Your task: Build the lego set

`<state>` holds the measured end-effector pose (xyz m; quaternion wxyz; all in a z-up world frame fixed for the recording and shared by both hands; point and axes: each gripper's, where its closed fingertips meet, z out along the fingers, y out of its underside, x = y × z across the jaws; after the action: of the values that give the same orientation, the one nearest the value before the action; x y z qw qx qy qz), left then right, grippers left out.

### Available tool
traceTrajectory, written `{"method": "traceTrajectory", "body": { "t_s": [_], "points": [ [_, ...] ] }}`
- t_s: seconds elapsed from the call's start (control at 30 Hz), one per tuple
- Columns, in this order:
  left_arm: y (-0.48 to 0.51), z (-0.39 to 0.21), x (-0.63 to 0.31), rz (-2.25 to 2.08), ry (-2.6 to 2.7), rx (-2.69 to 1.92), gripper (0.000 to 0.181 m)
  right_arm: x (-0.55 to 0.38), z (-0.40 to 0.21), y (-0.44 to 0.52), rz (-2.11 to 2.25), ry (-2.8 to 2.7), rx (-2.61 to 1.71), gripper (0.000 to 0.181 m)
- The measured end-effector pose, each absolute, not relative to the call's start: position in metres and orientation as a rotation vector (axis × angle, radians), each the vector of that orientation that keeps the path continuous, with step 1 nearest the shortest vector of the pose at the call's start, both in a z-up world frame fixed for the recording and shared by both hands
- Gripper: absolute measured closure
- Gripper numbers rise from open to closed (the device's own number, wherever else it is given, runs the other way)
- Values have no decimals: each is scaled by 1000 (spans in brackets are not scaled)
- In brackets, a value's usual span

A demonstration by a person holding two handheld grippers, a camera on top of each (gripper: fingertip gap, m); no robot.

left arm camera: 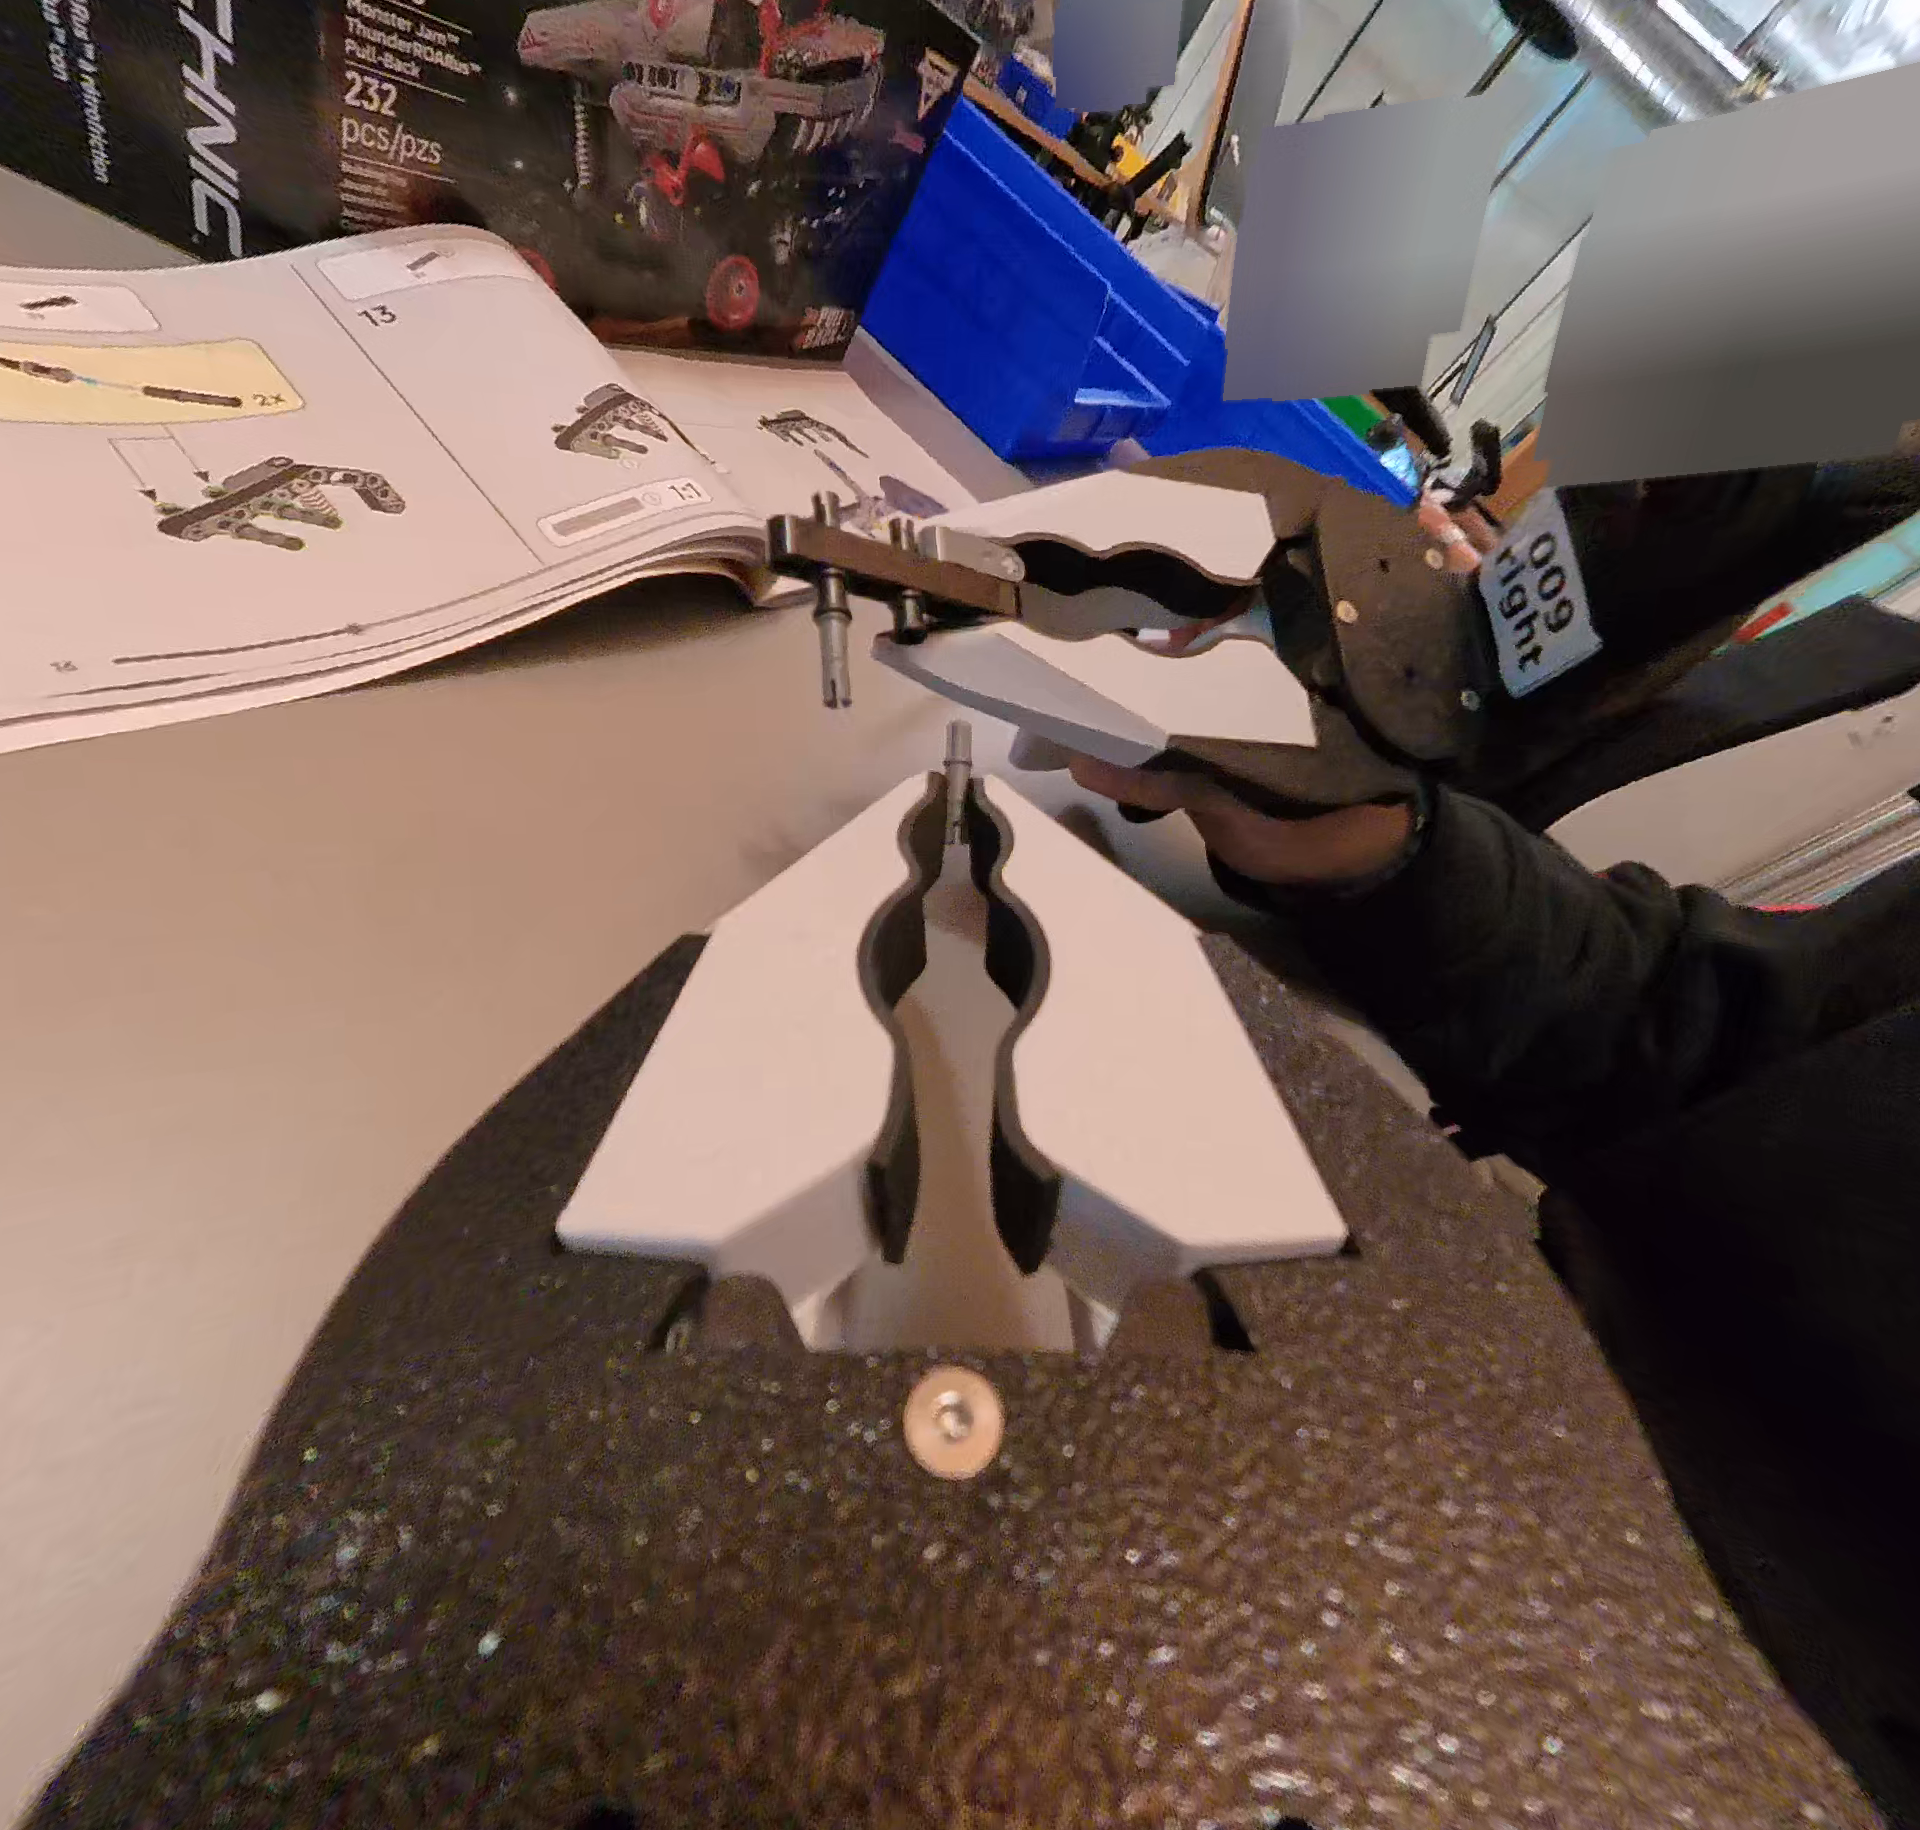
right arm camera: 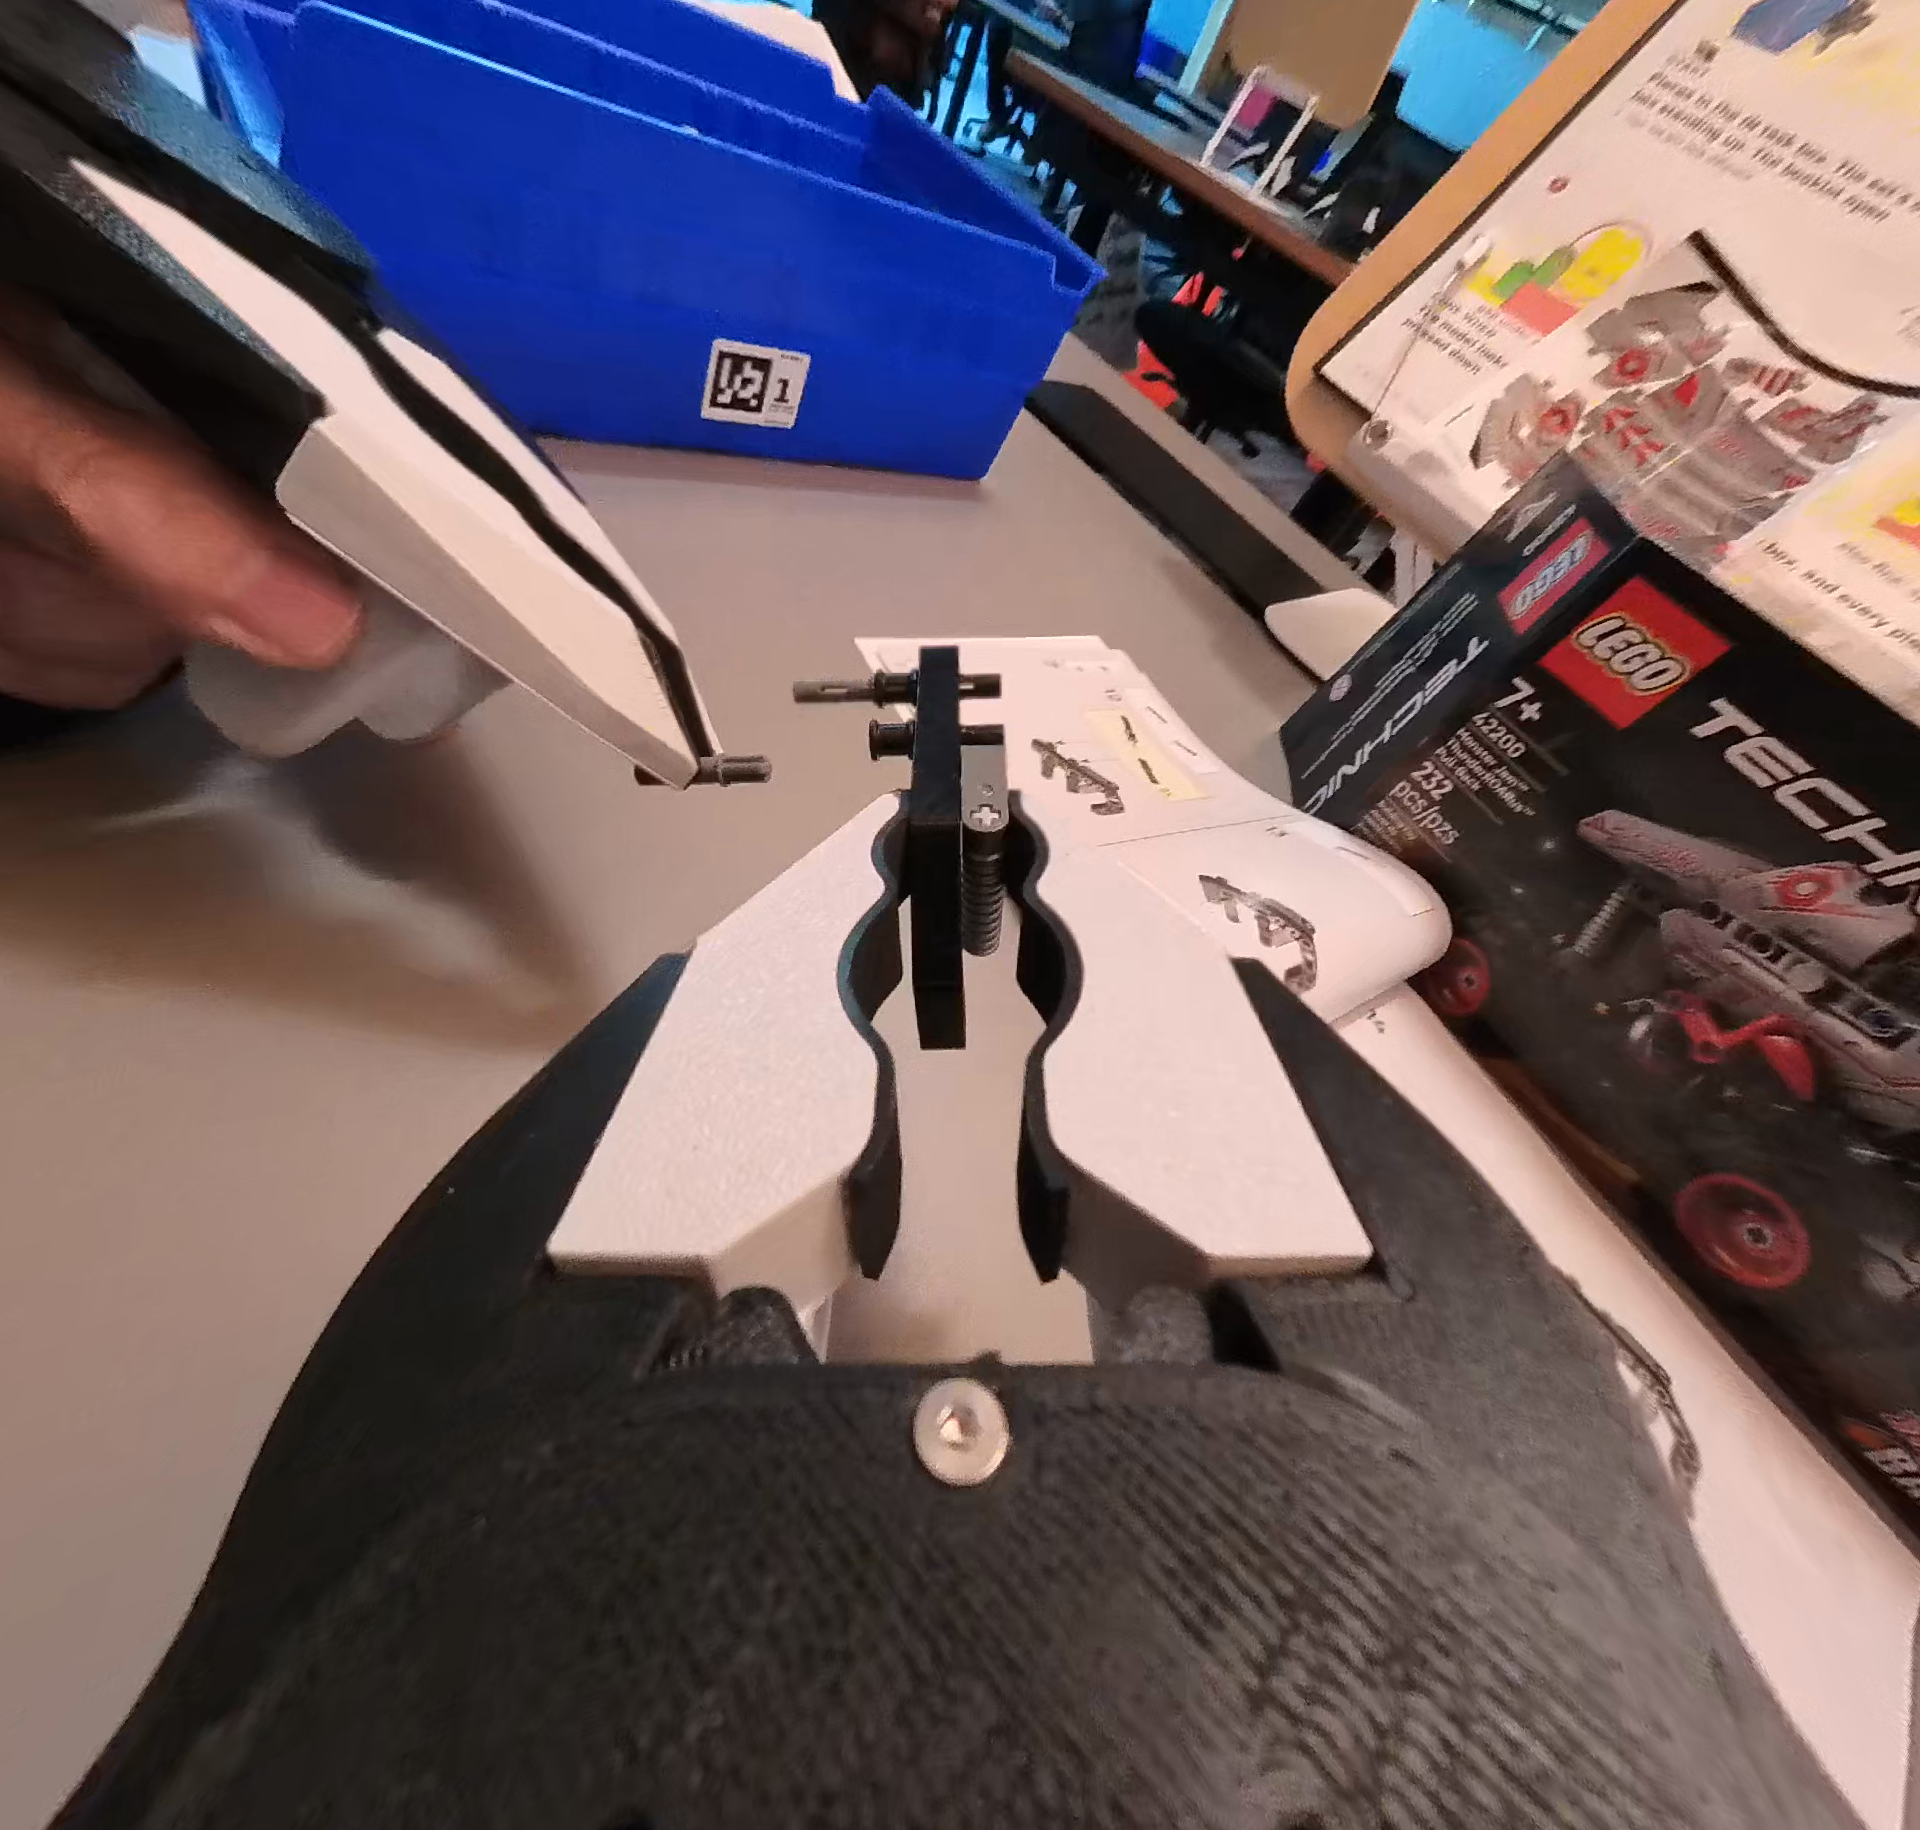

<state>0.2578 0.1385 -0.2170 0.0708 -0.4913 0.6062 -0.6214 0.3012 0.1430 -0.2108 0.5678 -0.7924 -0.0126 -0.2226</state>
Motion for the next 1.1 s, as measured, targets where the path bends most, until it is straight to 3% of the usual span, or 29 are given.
{"method": "traceTrajectory", "body": {
  "t_s": [0.73, 1.1],
  "points": [
    [149, -215, 264, -1893, 1670, -1569, 179, 290, -213, 152, -529, -97, -1841, 168],
    [152, -226, 267, -1697, 1667, -1625, 179, 292, -219, 152, -856, -287, -1918, 167]
  ]
}}
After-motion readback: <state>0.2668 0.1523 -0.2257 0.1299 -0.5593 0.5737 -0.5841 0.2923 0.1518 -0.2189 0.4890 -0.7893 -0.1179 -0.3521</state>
